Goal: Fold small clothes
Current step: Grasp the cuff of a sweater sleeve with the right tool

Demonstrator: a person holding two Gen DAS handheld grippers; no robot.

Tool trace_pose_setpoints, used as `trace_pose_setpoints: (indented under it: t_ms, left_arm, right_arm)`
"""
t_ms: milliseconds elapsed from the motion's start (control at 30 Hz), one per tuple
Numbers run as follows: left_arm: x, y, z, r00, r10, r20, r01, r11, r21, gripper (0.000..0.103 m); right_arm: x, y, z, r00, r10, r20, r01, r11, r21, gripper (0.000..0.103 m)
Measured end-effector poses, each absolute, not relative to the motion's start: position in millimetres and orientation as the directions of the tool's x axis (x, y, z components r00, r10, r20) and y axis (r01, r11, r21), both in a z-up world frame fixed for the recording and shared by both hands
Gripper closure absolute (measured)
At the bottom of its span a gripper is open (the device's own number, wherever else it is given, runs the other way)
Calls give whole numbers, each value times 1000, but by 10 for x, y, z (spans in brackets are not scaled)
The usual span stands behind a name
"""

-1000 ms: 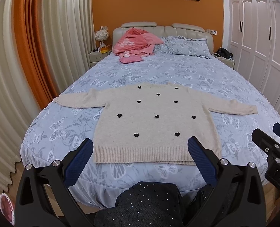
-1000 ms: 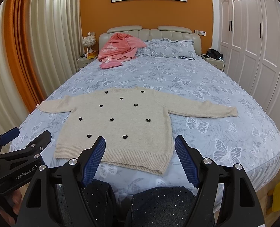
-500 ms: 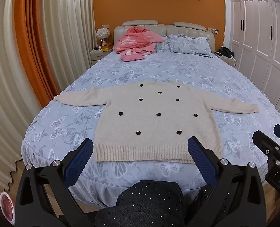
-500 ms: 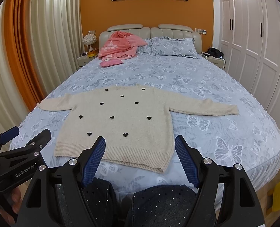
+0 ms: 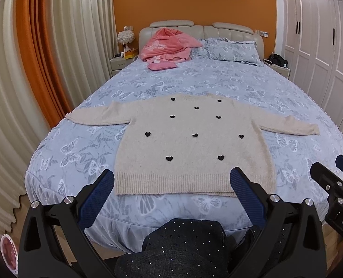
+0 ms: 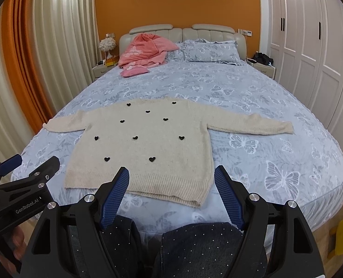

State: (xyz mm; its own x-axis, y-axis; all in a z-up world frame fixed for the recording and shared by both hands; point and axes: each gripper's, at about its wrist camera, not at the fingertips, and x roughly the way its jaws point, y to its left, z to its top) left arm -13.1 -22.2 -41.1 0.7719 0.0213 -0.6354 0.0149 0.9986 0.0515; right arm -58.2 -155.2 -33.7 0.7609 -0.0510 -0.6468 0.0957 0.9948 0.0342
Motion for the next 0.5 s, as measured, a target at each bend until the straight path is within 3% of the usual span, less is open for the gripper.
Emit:
trace_pose_setpoints:
  t_ms: [267, 367, 500]
  left_arm:
    - [51, -229, -554, 742, 23, -670, 17, 998, 53, 5]
    - [197, -200, -622, 722, -36, -691, 32, 999, -18, 5]
    - [444, -152, -694, 708, -119, -696, 21, 989, -148, 5]
  right_arm:
    - [-379, -1693, -515, 739, -43, -673, 93, 995, 39, 24]
    - [-185, -2044, -619, 721, -24, -692, 126, 987, 96, 24]
    - [245, -3094, -868, 691, -56, -721, 304, 927, 219, 24]
